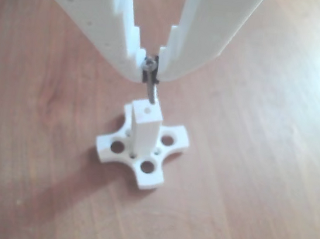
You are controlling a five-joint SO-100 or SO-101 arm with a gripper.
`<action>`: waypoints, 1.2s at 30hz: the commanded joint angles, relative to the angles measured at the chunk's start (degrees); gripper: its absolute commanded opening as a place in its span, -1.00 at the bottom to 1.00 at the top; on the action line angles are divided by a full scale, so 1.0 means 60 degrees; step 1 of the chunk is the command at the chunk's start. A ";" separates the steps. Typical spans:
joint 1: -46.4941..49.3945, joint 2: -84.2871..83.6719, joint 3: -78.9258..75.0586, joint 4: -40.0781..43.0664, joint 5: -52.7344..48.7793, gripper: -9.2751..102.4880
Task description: Grab the screw and set it in the hole.
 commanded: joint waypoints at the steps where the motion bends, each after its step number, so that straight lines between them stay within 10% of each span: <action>1: 0.0029 0.0557 -0.0103 -0.0059 0.0015 -0.91; 36: 0.0029 0.0322 -0.0015 -0.0220 -0.0029 -0.91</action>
